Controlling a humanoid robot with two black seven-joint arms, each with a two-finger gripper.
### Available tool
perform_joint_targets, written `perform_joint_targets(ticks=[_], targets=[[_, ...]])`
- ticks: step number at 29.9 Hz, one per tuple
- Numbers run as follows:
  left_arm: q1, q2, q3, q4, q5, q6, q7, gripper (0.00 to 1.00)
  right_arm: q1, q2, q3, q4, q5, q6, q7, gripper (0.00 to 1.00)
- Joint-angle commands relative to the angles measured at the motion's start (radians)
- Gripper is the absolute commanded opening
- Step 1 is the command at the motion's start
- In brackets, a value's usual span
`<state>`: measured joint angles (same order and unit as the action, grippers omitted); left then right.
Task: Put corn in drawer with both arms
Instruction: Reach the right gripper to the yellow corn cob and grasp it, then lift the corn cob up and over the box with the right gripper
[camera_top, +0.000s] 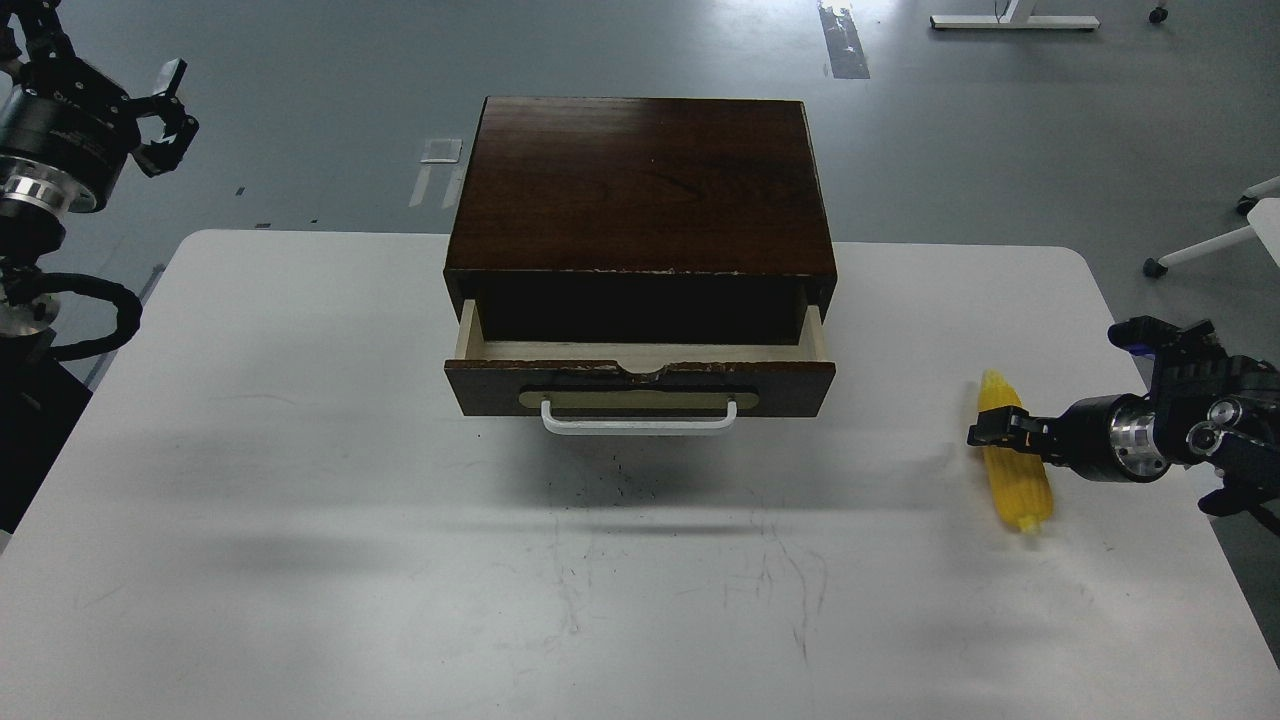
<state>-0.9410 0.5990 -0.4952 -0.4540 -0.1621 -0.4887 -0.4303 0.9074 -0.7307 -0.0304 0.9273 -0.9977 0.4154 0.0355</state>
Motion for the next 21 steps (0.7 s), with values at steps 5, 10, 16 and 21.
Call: perform_joint_targets(ticks=[5,10,16,21], targets=[[-0.007,0.004,0.0,-0.005,0.003,0.0,0.002,0.98,0.004,-0.012,0.001,0.002,0.002,-0.02,0.0,0.12],[-0.01,0.013,0.001,-0.006,0.004,0.0,0.01,0.98,0.1,-0.073,0.023,0.033,0.01,-0.053,0.003,0.08],[-0.004,0.024,0.017,-0.012,0.013,0.0,0.015,0.98,0.382,-0.124,0.023,0.163,0.008,-0.053,0.01,0.08],[0.004,0.024,0.018,-0.015,0.015,0.0,0.025,0.98,0.608,-0.105,0.023,0.232,-0.041,-0.047,0.014,0.08]])
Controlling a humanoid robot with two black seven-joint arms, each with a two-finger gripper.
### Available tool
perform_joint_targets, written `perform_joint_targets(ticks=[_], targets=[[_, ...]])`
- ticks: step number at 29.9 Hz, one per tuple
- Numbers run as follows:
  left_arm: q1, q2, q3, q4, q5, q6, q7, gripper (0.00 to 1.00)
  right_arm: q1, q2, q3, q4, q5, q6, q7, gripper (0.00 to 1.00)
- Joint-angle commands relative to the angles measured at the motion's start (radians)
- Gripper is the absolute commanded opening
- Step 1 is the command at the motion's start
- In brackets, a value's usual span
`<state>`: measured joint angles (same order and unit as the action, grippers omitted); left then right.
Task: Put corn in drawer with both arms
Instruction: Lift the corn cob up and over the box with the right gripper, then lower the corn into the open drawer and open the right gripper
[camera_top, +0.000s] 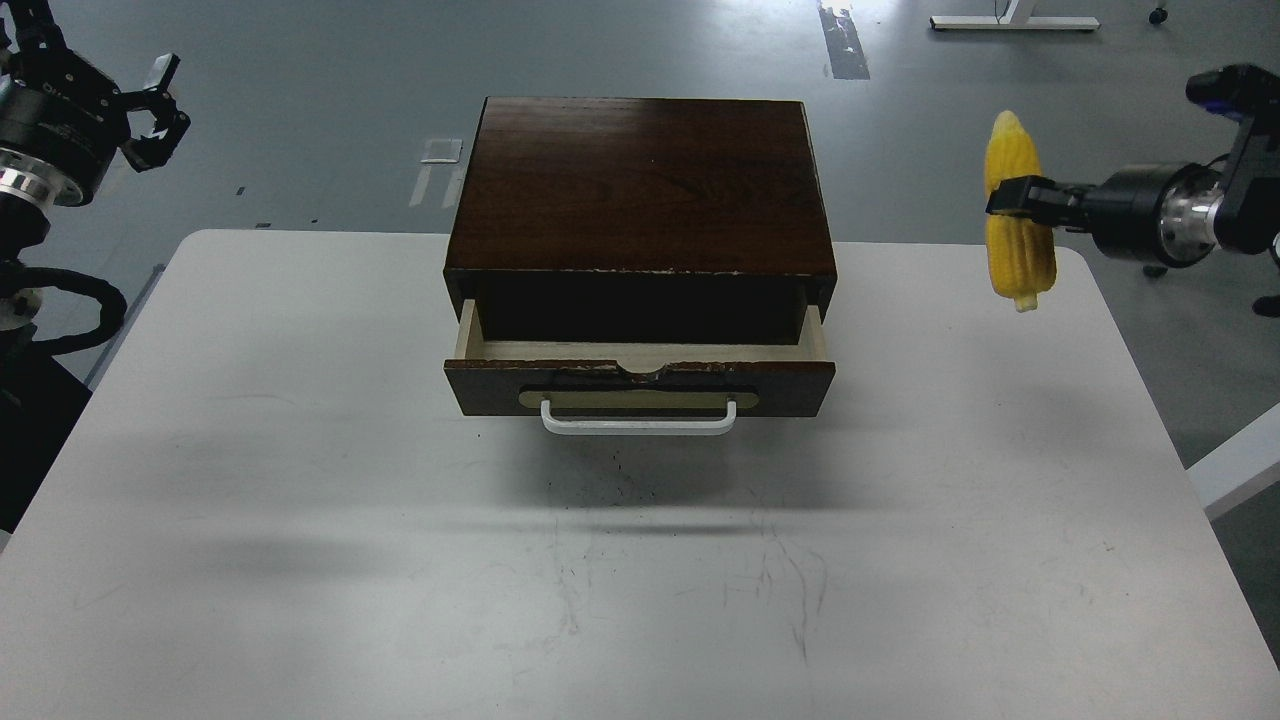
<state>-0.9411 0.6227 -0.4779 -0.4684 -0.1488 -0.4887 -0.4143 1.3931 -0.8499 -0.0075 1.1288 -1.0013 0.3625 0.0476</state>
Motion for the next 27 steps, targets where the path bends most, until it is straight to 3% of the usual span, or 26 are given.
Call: perform_joint_targets(ticks=[1,5,12,15,20,27], targets=[[0.004,0.0,0.001,-0.001,0.002,0.0,0.018,0.98,0.144,0.029,0.0,0.032,-0.051,0.007,0.005,0.08],[0.005,-0.001,0.001,-0.007,0.002,0.0,0.063,0.98,0.216,0.159,-0.005,0.068,-0.164,0.009,0.046,0.08],[0.005,0.002,0.001,-0.007,0.002,0.0,0.066,0.98,0.253,0.32,-0.006,0.163,-0.511,0.009,0.1,0.08],[0.01,0.002,0.002,-0.007,0.002,0.0,0.066,0.98,0.242,0.385,-0.009,0.167,-0.525,0.009,0.1,0.08],[0.01,0.002,0.033,-0.007,0.006,0.0,0.068,0.98,0.231,0.449,-0.075,0.189,-0.594,0.009,0.101,0.08],[0.008,0.006,0.033,-0.007,0.006,0.0,0.068,0.98,0.193,0.499,-0.106,0.212,-0.864,0.006,0.143,0.08]])
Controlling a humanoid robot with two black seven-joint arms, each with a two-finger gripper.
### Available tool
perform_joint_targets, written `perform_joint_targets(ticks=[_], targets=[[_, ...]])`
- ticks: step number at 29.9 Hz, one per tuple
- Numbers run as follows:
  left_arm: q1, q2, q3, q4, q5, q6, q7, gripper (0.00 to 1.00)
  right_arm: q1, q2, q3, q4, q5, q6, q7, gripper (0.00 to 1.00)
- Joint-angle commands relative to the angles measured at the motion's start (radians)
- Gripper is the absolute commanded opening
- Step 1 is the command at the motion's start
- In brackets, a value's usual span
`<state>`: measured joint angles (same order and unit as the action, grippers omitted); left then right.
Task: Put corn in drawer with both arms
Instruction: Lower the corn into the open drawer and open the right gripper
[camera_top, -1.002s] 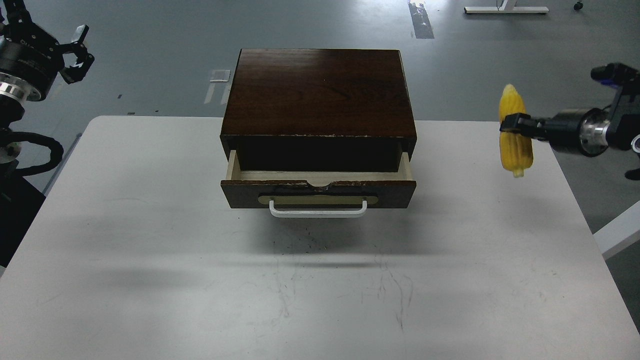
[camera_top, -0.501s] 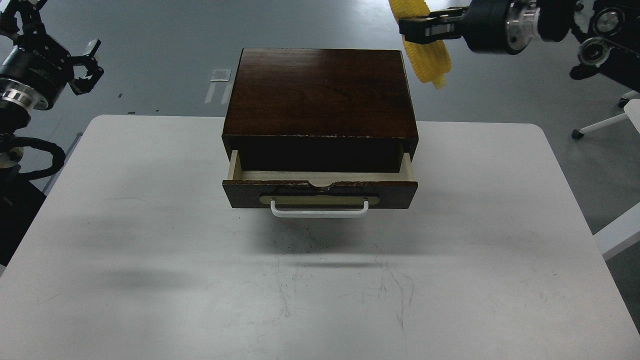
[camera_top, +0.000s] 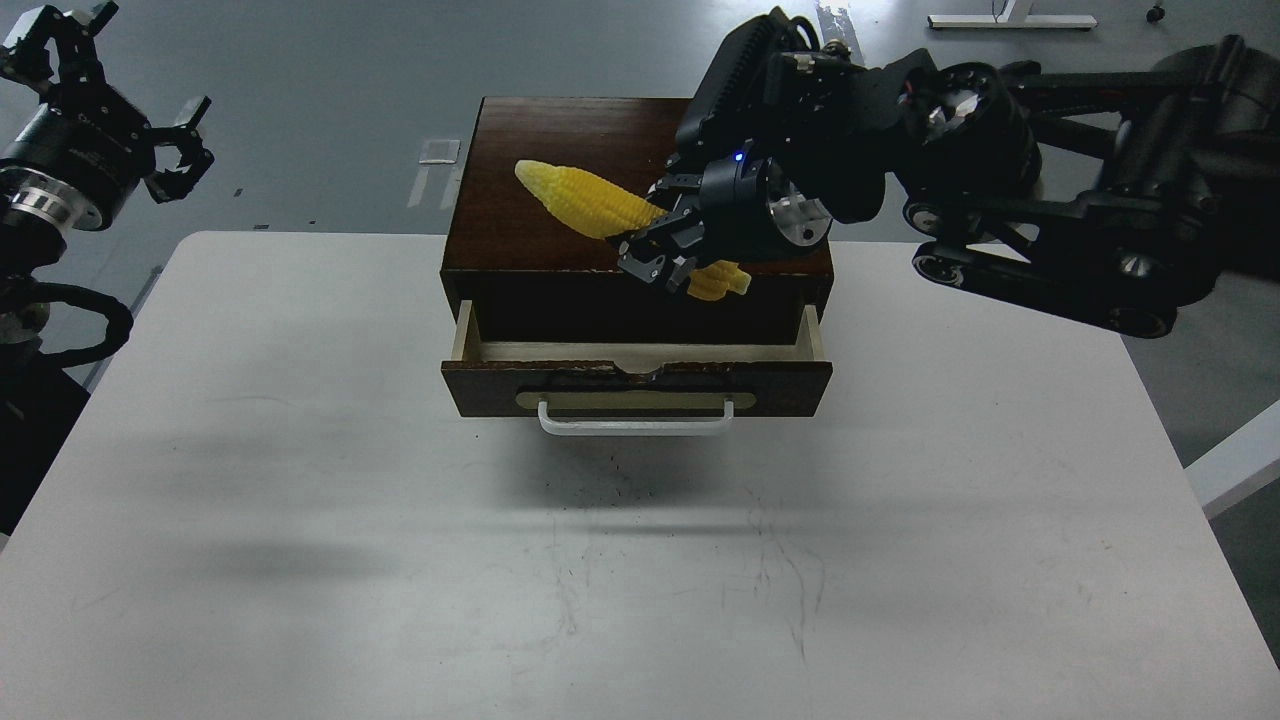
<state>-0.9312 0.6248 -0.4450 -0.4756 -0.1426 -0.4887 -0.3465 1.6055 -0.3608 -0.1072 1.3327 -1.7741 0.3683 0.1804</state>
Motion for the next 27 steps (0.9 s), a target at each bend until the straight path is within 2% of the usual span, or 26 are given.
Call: perform_joint_targets(ticks=[1,4,6,9,11,17,20,22,26,27], targets=[[-0.001,0.009,0.0,0.0,0.0,0.0,0.0,0.98,-0.025,0.01,-0.009,0.008,-0.112,0.0,0.01,0.08],[-0.003,0.018,0.0,0.0,0.0,0.0,0.0,0.98,-0.039,0.013,-0.029,0.005,-0.186,-0.005,0.013,0.11],[-0.003,0.018,0.0,0.0,0.0,0.0,0.0,0.98,-0.044,0.029,-0.032,0.003,-0.192,-0.006,0.013,0.26],[-0.001,0.018,0.0,0.0,0.0,0.0,0.0,0.98,-0.055,0.039,-0.032,-0.003,-0.192,-0.006,0.011,0.38],[-0.001,0.018,0.0,0.0,0.0,0.0,0.0,0.98,-0.059,0.039,-0.032,-0.007,-0.191,-0.008,0.011,0.49],[-0.003,0.029,-0.001,0.0,0.0,0.0,0.009,0.98,-0.078,0.04,-0.031,-0.01,-0.189,-0.008,0.011,0.61],[-0.003,0.035,-0.001,0.0,0.0,0.0,0.018,0.98,-0.073,0.039,-0.029,-0.012,-0.183,-0.009,0.011,0.7],[-0.001,0.042,0.0,0.0,0.0,0.0,0.026,0.98,-0.07,0.03,-0.02,-0.01,-0.176,-0.012,0.011,0.82],[-0.003,0.046,-0.001,0.0,0.0,0.0,0.026,0.98,-0.07,0.008,0.013,-0.012,-0.168,-0.017,0.011,0.89],[-0.003,0.046,-0.001,0.0,-0.002,0.0,0.026,0.98,-0.07,-0.006,0.042,-0.013,-0.162,-0.017,0.011,0.94]])
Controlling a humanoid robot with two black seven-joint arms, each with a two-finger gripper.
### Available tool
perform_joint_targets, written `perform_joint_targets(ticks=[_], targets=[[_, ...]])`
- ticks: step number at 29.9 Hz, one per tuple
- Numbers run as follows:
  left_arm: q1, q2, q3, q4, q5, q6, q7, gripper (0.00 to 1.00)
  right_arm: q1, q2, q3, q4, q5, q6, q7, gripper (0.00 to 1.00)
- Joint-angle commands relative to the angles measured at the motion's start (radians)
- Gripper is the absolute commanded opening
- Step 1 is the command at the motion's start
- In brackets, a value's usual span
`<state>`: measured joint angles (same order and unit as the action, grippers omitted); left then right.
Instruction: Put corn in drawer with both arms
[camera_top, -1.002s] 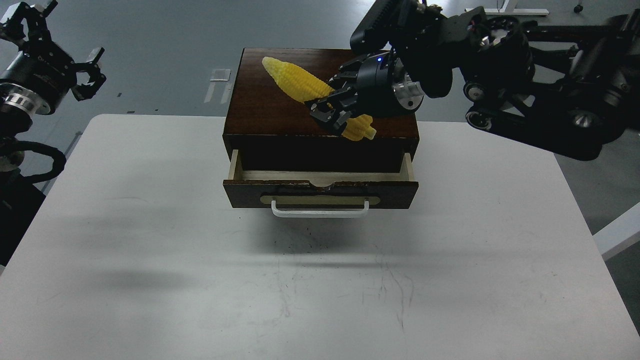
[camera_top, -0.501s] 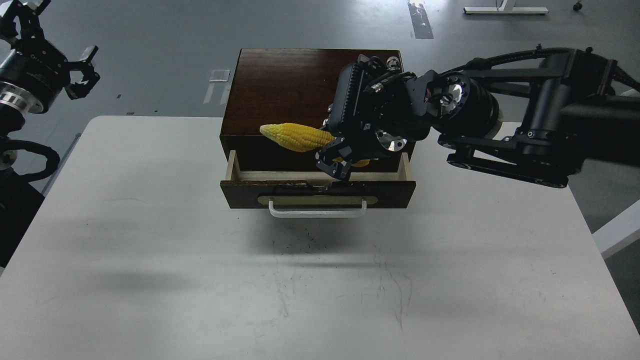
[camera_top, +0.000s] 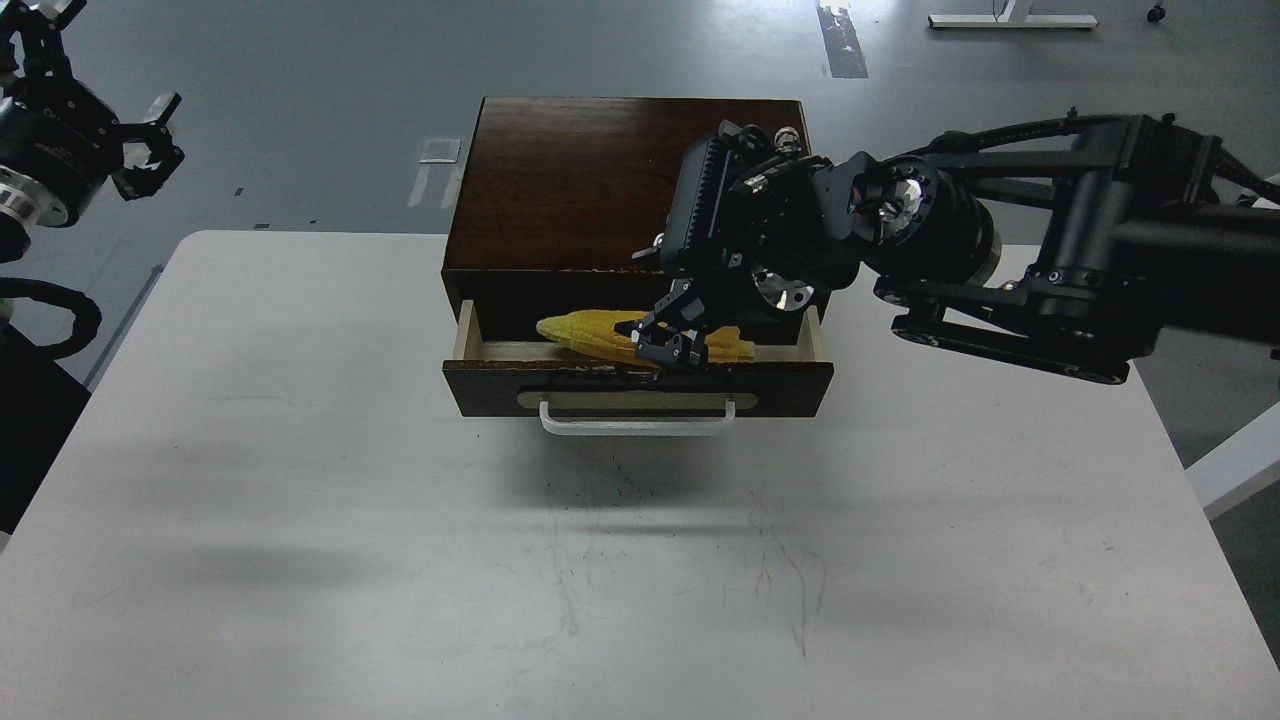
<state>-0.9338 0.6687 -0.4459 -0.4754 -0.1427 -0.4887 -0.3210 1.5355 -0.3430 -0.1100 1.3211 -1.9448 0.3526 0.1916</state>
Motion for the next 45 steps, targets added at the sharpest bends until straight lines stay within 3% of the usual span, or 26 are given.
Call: perform_joint_targets(ticks=[1,5,19,23,28,35,40,45], targets=[[0.0,0.002,0.0,0.0,0.0,0.0,0.0,0.98,-0.002,-0.034,0.077,-0.003,0.039,0.0,0.0,0.96],[-0.002,0.003,-0.004,0.0,-0.003,0.0,-0.004,0.98,0.0,-0.047,0.139,-0.042,0.209,0.002,-0.003,1.0],[0.001,0.017,-0.017,0.008,-0.014,0.0,-0.015,0.98,-0.002,-0.177,0.343,-0.321,1.025,0.0,-0.012,1.0],[0.003,0.008,-0.019,0.017,-0.017,0.0,-0.015,0.98,-0.003,-0.192,0.352,-0.439,1.333,-0.032,-0.064,1.0],[0.007,0.0,-0.03,0.026,-0.034,0.0,-0.013,0.98,-0.018,-0.215,0.372,-0.595,1.59,-0.058,-0.069,1.0],[0.01,-0.024,-0.079,0.034,-0.057,0.0,-0.006,0.98,-0.179,-0.273,0.446,-0.726,2.113,-0.012,-0.069,1.0],[0.016,-0.053,-0.08,0.057,-0.057,0.0,-0.006,0.98,-0.312,-0.309,0.515,-0.747,2.299,0.107,-0.067,1.0],[0.027,-0.078,-0.082,0.067,-0.058,0.0,-0.007,0.98,-0.458,-0.291,0.616,-0.809,2.413,0.136,-0.066,1.0]])
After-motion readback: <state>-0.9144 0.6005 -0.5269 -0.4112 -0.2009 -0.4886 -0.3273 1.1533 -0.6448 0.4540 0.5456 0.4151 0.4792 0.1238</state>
